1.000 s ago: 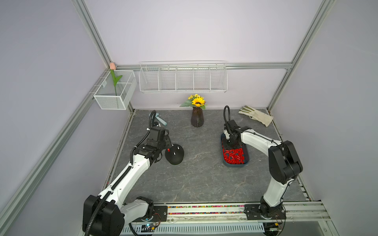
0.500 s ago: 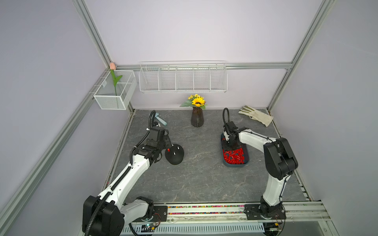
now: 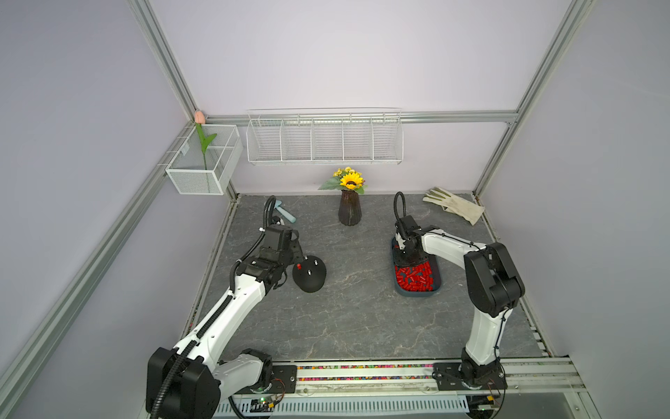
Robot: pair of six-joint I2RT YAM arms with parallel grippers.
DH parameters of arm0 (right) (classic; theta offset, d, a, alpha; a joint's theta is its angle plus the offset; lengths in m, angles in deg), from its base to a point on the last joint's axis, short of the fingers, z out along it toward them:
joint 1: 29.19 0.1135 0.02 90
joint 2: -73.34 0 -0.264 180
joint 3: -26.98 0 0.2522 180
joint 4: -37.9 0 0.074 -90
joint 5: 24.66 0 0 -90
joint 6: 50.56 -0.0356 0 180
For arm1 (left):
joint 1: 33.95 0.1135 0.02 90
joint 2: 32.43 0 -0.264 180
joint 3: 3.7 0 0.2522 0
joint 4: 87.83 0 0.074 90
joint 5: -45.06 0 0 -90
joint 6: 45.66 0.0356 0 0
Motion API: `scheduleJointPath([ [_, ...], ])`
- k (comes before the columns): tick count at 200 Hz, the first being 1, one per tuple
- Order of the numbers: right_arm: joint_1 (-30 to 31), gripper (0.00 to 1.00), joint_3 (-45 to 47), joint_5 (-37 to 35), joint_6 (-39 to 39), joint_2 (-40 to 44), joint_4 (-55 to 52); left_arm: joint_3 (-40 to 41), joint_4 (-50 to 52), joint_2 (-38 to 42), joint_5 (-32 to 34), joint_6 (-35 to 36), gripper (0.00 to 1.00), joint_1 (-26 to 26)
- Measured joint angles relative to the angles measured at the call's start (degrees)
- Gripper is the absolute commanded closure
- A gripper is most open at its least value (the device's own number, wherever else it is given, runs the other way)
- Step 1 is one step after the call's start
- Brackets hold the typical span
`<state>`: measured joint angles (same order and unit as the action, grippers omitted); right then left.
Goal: Cover the protruding screws with screw protection sleeves
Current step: Pick up the screw protection sleeve from the storage box.
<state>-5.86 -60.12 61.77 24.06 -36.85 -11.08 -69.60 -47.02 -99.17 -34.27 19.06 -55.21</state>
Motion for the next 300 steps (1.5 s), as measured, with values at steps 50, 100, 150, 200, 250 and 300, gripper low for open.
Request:
scheduleJointPath([
  [50,0.00,0.74,0.11,-0.04,-0.04,0.24,-0.04,0.00,0.00,0.00,-0.04,0.00,0.79,0.00],
  [100,0.00,0.76,0.09,-0.17,-0.24,0.17,-0.04,0.00,0.07,0.00,-0.02,0.00,0.79,0.00],
  [150,0.00,0.76,-0.68,-0.63,-0.28,-0.50,0.09,0.00,0.28,0.00,-0.02,0.00,0.79,0.00],
  [200,0.00,0.81,-0.94,-0.66,-0.26,-0.72,0.22,0.00,0.31,0.00,0.00,0.02,0.79,0.00],
  [250,0.00,0.83,-0.94,-0.66,-0.24,-0.72,0.17,0.00,0.31,0.00,0.00,0.00,0.79,0.00],
  [300,0.00,0.83,-0.94,-0.59,0.24,1.73,-1.57,0.00,0.24,-0.35,-0.02,0.02,0.79,0.11],
])
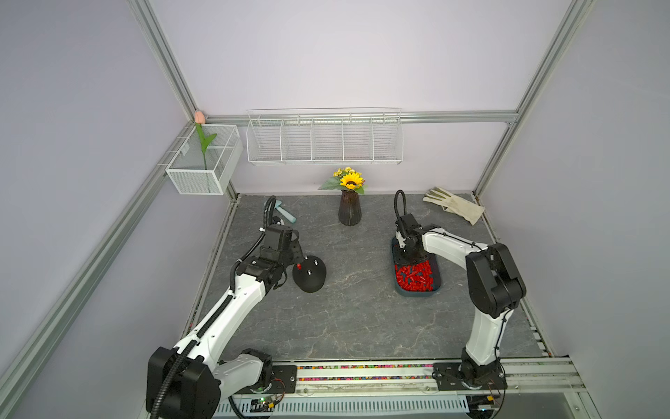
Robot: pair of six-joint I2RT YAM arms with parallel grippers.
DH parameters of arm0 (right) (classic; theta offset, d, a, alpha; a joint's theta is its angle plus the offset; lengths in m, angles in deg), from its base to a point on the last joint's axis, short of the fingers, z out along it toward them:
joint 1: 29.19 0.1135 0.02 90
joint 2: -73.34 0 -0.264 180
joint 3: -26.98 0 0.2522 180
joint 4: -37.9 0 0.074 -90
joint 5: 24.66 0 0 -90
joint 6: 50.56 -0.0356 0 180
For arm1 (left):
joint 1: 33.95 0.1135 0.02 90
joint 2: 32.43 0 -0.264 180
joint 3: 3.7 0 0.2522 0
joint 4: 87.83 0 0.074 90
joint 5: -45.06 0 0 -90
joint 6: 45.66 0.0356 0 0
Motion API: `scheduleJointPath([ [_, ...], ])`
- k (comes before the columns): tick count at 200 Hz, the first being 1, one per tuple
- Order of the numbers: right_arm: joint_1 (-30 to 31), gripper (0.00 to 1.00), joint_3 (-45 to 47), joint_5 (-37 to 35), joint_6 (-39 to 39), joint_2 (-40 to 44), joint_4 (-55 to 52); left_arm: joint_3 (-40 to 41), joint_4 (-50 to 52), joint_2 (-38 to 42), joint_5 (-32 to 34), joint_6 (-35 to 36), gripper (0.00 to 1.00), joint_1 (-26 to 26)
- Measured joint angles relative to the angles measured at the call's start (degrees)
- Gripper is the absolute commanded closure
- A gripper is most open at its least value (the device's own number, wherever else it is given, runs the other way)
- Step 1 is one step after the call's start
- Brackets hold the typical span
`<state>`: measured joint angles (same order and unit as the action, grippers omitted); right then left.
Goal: Cover the protruding screws with screw protection sleeves
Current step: Pick up the screw protection sleeve from the storage box.
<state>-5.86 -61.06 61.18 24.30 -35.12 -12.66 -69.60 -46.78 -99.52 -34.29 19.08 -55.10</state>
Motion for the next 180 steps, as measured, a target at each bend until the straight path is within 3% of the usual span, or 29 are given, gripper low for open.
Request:
scheduleJointPath([
  [102,0.00,0.83,-0.17,3.56,1.38,12.57,-7.17,0.00,0.61,-3.32,-1.95,-0.22,0.79,3.10],
  [180,0.46,0.83,-0.61,12.22,2.19,20.90,-10.58,0.00,1.27,-3.39,-5.68,-0.15,0.79,4.50],
])
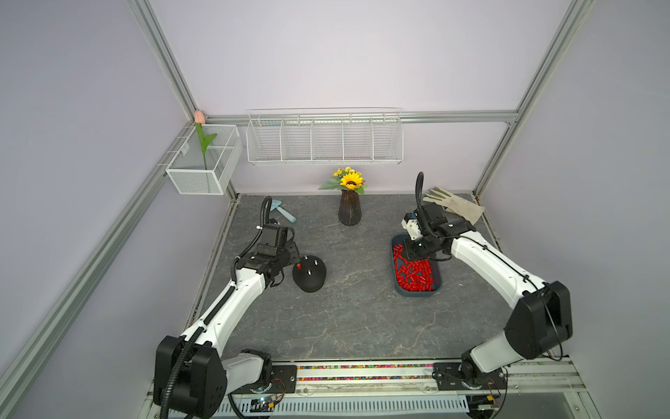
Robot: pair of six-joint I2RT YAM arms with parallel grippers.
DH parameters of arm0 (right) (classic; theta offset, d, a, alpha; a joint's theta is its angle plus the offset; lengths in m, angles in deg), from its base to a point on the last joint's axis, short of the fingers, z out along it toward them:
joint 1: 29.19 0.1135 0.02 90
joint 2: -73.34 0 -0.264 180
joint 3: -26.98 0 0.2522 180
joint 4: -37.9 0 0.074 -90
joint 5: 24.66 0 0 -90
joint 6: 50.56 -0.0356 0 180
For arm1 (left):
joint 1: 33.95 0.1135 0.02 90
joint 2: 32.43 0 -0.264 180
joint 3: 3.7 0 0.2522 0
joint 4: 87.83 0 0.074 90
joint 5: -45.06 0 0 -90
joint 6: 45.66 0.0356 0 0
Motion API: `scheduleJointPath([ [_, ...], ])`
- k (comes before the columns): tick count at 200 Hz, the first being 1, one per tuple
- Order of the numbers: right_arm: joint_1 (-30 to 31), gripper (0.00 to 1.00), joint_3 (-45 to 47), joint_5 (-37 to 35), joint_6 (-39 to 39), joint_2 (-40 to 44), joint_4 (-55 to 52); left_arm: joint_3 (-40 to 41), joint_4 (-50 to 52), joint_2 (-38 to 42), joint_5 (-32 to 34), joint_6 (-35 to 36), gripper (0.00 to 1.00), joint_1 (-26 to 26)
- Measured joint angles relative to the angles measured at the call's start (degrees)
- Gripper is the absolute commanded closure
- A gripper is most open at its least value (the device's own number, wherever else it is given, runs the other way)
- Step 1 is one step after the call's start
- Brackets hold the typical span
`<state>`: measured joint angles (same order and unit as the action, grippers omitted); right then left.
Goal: Cover the protruding screws with screw protection sleeves
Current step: Pick up the screw protection sleeve from the storage box.
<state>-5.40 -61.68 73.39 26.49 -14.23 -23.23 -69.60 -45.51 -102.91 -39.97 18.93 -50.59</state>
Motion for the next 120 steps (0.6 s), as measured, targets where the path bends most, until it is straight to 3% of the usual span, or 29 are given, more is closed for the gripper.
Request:
scheduleJointPath([
  [58,6.29,0.83,-1.53,4.46,0.81,5.16,-2.69,0.04,-0.87,1.33,-7.08,0.63,0.80,0.20],
  [100,9.55,0.83,-1.62,5.95,0.74,6.25,-3.10,0.02,-5.66,1.29,-21.27,-0.13,0.81,-0.11],
  [120,10.14,0.83,-1.62,6.67,0.52,6.56,-2.99,-0.02,-10.36,-0.35,-26.75,-2.34,0.81,-2.82],
])
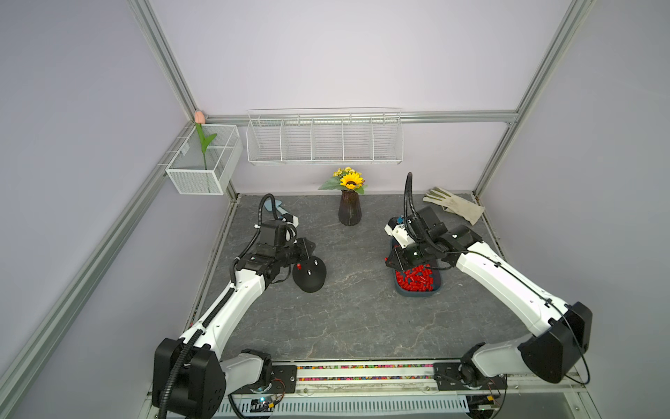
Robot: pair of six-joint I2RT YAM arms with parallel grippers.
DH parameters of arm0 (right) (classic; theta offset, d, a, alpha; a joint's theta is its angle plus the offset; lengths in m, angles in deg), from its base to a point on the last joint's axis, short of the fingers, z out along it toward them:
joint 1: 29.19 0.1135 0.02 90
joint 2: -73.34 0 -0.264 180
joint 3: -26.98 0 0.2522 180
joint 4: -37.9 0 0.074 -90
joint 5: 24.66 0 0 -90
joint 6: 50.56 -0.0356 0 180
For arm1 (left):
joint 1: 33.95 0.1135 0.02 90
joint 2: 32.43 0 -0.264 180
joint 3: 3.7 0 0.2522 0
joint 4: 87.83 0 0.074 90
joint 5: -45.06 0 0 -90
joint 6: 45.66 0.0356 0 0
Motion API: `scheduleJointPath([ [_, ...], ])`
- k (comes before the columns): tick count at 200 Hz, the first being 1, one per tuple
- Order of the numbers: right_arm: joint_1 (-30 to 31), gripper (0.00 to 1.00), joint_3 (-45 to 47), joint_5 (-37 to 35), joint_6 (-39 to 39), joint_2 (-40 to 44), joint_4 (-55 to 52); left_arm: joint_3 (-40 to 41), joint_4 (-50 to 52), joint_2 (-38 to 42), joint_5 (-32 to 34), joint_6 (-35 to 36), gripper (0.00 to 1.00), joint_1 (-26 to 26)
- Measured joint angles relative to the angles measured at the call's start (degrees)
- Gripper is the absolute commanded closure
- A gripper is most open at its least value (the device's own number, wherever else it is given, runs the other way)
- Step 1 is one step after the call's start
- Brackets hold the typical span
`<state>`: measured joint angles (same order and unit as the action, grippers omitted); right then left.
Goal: Cover the protruding screws with screw protection sleeves
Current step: Pick up the screw protection sleeve from the storage box, then adjust the screw protection sleeve.
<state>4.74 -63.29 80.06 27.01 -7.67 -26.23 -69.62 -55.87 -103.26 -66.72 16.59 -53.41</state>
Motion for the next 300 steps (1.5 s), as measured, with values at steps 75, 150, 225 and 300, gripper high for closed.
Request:
scheduleJointPath([
  [75,1.86,0.83,0.00,1.25,-0.20,0.76,0.26,-5.95,-9.20,-12.02,-5.77,-4.83,0.75,-12.13],
  [150,1.97,0.83,0.00,1.31,-0.17,0.76,1.11,-8.11,-17.42,-16.61,-7.21,-9.92,0.64,-18.21],
  [225,1.97,0.83,0.00,1.29,-0.15,0.76,1.55,-8.15,-20.57,-16.72,-7.28,-12.13,0.63,-20.72],
  [300,1.97,0.83,-0.07,1.20,0.13,0.72,1.79,-8.15,-21.29,-16.02,-7.23,-12.61,0.63,-21.94],
])
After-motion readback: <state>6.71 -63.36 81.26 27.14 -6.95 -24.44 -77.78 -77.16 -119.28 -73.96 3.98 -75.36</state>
